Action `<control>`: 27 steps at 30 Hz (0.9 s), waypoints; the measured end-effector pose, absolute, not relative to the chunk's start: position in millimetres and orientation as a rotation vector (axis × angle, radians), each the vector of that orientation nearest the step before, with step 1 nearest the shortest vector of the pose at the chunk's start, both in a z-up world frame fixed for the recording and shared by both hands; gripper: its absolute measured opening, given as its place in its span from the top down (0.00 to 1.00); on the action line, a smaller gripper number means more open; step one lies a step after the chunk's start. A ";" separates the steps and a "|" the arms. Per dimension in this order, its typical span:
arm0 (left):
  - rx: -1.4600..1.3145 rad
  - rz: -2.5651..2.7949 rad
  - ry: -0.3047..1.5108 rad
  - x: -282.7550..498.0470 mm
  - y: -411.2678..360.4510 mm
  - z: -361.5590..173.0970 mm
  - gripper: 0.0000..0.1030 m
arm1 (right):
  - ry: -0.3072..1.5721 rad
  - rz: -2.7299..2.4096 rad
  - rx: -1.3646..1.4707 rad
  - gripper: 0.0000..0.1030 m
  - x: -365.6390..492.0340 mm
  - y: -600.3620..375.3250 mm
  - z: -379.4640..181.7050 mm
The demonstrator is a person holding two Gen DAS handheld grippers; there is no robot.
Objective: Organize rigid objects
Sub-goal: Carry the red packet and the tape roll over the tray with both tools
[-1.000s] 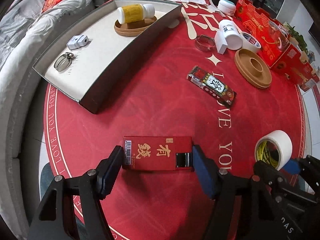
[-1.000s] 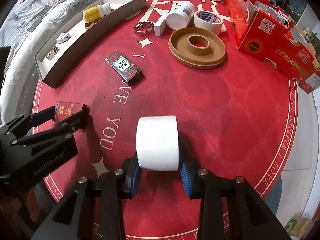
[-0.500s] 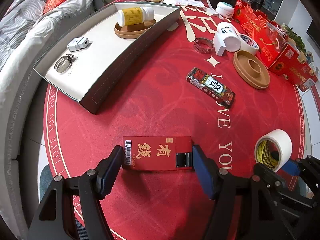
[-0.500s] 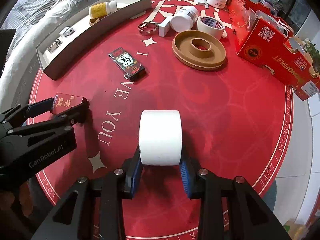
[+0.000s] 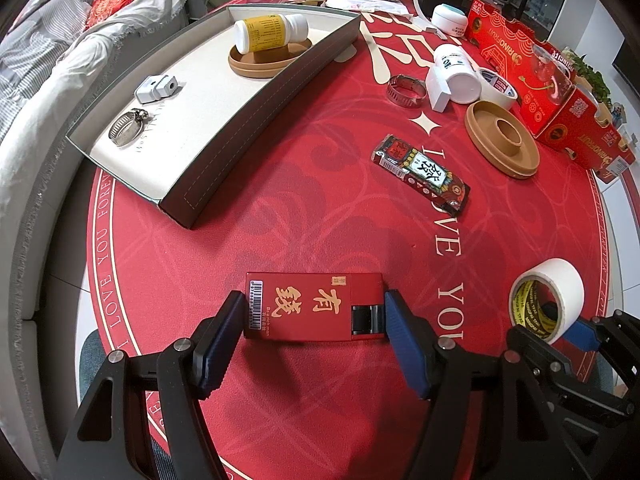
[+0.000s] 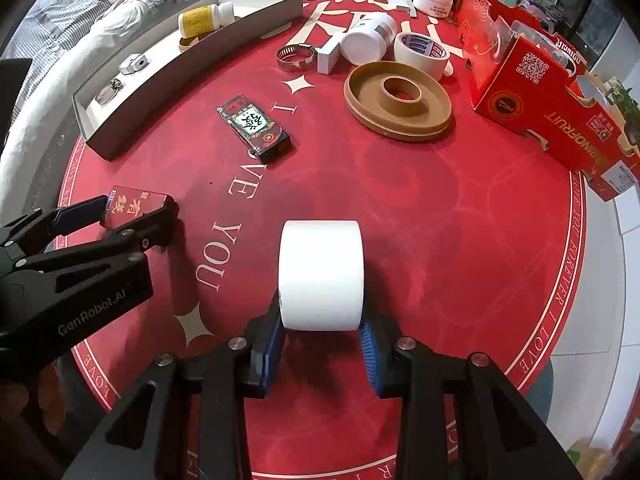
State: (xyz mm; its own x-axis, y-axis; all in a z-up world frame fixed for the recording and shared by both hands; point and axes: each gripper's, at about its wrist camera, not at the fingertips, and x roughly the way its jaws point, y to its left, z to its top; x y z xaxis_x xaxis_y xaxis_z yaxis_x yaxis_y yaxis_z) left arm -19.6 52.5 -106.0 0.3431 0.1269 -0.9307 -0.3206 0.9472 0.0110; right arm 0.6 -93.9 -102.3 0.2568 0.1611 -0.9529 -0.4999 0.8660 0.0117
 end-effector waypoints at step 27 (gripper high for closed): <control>-0.241 0.333 1.021 -5.8 75.0 -25.7 0.30 | 1.232 0.416 -0.134 0.69 43.2 -115.6 -50.7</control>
